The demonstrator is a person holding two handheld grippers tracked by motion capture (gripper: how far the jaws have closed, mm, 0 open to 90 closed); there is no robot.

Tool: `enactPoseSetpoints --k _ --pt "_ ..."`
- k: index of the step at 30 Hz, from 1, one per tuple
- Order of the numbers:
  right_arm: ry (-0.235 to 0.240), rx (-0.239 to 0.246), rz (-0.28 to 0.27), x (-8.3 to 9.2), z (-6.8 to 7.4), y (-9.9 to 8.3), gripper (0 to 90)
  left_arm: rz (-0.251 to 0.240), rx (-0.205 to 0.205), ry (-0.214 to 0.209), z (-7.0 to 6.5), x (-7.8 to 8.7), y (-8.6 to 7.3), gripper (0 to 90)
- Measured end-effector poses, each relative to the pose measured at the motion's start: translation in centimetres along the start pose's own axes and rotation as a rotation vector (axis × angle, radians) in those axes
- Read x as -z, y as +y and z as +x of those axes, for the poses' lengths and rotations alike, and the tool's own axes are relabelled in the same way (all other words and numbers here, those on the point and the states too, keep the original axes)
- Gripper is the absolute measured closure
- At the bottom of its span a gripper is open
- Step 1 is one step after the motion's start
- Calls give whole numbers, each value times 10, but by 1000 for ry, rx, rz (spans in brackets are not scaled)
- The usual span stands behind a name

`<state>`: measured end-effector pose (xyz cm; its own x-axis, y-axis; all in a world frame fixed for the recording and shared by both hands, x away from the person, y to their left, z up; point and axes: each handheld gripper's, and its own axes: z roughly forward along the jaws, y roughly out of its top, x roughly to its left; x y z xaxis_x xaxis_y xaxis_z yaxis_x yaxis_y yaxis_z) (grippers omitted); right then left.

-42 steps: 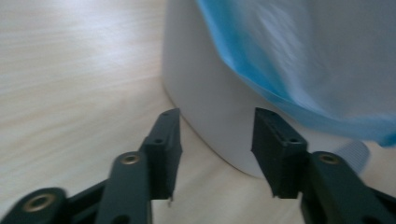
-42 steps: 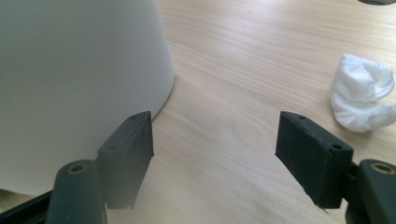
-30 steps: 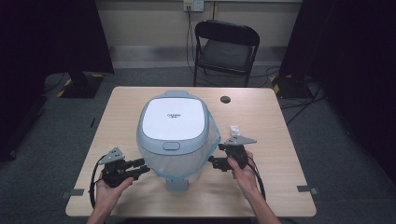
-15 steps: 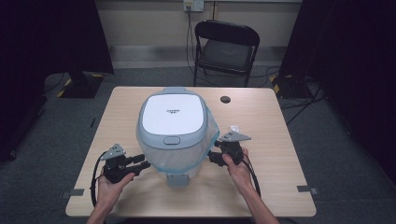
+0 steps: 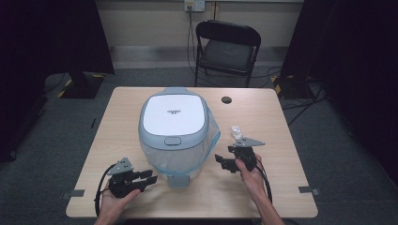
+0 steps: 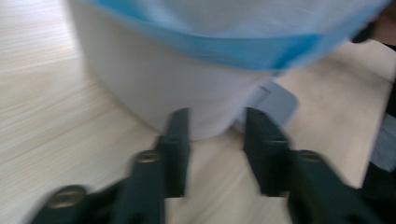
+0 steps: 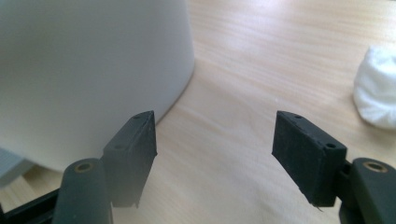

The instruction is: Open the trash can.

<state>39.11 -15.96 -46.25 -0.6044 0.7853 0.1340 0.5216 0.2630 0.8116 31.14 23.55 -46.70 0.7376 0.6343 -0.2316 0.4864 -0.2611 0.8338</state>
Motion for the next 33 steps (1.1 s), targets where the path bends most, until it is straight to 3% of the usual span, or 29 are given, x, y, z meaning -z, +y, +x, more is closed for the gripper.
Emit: enactPoseSetpoints --k 5,15,18,20,23,26,31,33 --pt "13 -12 5 2 1 -8 296 7 -50 -59 -14 -16 4 772" --pt "32 -7 17 -2 4 -10 291 8 -81 -75 -30 -44 11 813" --pt "37 -9 12 -2 3 -11 291 10 -90 -60 -32 -52 11 803" --pt "35 -16 11 -3 4 -10 292 -6 -94 -25 -33 -56 10 781" --pt "40 -15 14 -3 4 -11 291 -10 -106 -19 -32 -56 10 782" --pt "23 -15 21 -4 3 -13 289 -3 -99 -10 -34 -59 6 782" --pt "-13 10 60 -7 1 -19 280 9 -156 27 -35 -61 3 812" --pt "-28 18 80 -7 0 -22 273 6 -139 26 -34 -62 2 834"
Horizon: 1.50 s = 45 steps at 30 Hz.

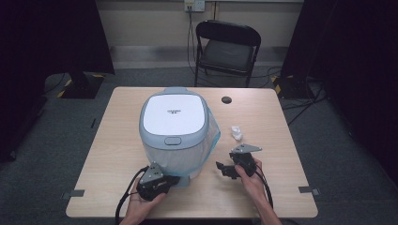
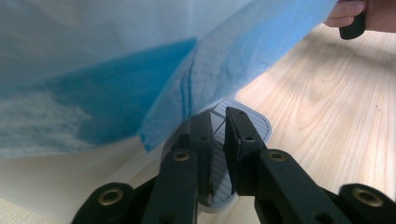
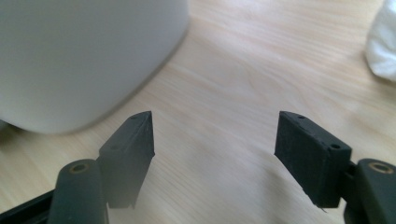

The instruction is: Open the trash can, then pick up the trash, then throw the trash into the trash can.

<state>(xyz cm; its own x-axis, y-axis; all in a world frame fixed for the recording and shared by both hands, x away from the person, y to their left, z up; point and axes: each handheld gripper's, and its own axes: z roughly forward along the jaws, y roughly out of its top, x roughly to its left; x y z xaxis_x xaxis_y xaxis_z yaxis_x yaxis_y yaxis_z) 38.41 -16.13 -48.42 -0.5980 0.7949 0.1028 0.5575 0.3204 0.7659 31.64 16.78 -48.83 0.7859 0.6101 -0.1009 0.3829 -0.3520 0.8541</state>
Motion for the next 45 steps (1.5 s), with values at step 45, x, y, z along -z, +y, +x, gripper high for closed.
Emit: enactPoseSetpoints --k 45 --pt "-158 -40 79 -43 -104 70 231 15 -12 28 -2 -5 -5 900"
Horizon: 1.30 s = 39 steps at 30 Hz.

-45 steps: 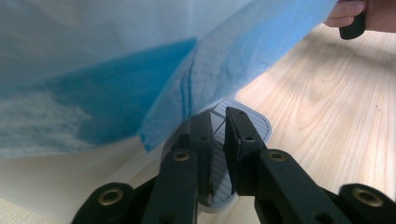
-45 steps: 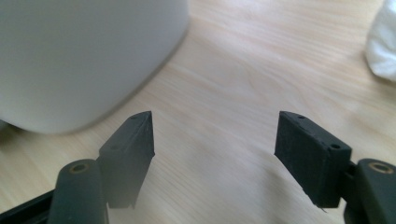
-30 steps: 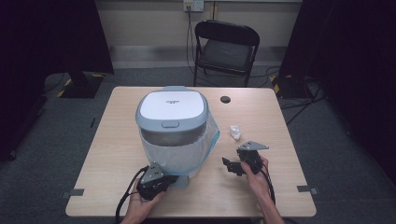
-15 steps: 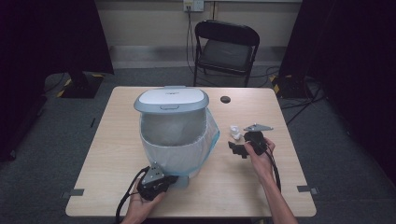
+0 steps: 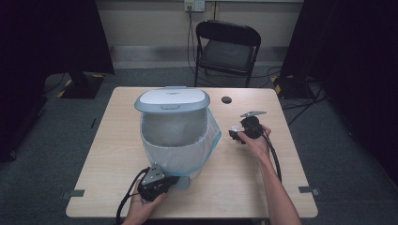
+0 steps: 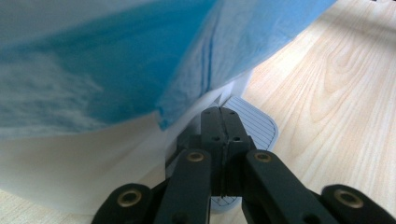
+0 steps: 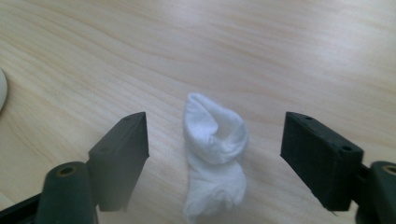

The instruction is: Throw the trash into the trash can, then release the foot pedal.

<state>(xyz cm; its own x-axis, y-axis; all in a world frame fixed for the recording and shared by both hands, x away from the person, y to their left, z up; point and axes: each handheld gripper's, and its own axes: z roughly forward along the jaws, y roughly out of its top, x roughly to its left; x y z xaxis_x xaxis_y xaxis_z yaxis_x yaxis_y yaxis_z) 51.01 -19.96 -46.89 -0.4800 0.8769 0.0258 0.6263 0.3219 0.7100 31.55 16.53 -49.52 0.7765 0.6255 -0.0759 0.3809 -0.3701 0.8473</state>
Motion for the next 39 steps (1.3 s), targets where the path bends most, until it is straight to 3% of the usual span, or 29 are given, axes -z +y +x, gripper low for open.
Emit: enactPoseSetpoints --k 5,9,11,14,25,39 --pt "9 -14 35 -11 -4 -8 272 0 -2 -1 0 0 0 900" --pt "-20 -16 53 -15 -3 -10 390 2 1 0 0 0 -1 900" --pt "-22 -13 45 -16 -3 -10 456 -2 14 -6 -1 -1 -2 900" --pt "-43 3 41 -16 -3 -10 505 13 1 7 0 -1 -2 900" --pt "-43 -31 38 -14 -5 -10 691 40 -4 6 1 0 -3 900" --pt "2 -64 11 -5 -5 -6 761 45 -4 7 2 0 -3 900"
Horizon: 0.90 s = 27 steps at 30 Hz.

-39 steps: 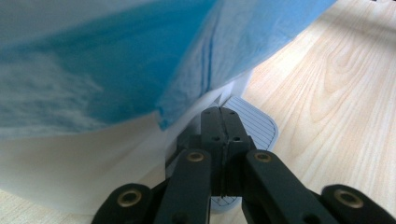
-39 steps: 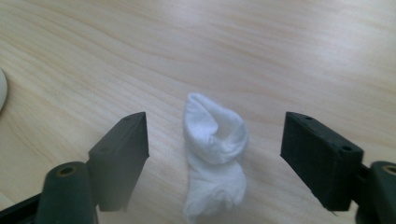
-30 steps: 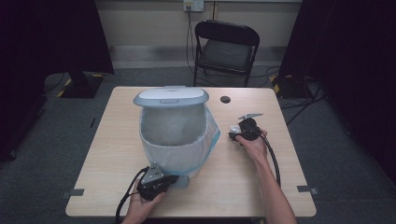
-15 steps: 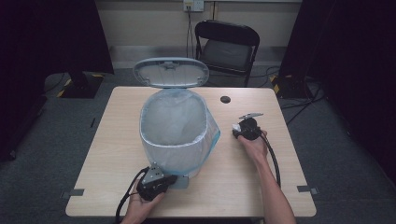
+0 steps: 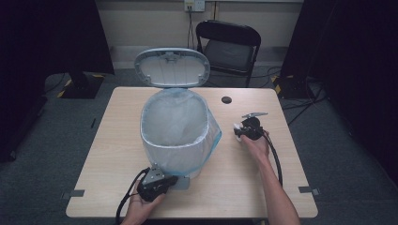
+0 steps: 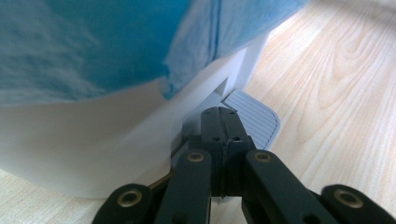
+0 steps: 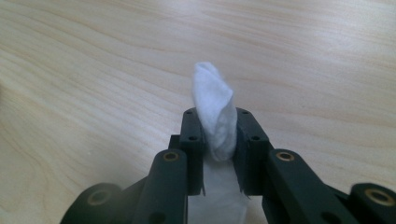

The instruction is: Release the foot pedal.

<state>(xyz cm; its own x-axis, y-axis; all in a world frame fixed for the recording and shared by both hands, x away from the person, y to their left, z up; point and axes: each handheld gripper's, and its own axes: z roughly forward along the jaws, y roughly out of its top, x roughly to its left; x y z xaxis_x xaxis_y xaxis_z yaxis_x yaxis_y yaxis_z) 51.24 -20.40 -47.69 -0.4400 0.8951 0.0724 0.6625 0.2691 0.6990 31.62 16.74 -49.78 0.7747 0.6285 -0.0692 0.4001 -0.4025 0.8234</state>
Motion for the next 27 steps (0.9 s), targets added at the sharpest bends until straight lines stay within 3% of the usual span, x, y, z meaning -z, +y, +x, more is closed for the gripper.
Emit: enactPoseSetpoints --k 3,6,25,27 --pt "17 -19 -10 3 0 1 761 0 3 1 0 0 0 900" --pt "24 -5 -22 7 3 2 761 1 2 -2 1 0 0 900" --pt "121 8 -203 76 26 15 765 -1 13 -9 1 0 0 900" --pt "113 1 -223 82 27 16 766 0 13 -9 1 0 0 900"
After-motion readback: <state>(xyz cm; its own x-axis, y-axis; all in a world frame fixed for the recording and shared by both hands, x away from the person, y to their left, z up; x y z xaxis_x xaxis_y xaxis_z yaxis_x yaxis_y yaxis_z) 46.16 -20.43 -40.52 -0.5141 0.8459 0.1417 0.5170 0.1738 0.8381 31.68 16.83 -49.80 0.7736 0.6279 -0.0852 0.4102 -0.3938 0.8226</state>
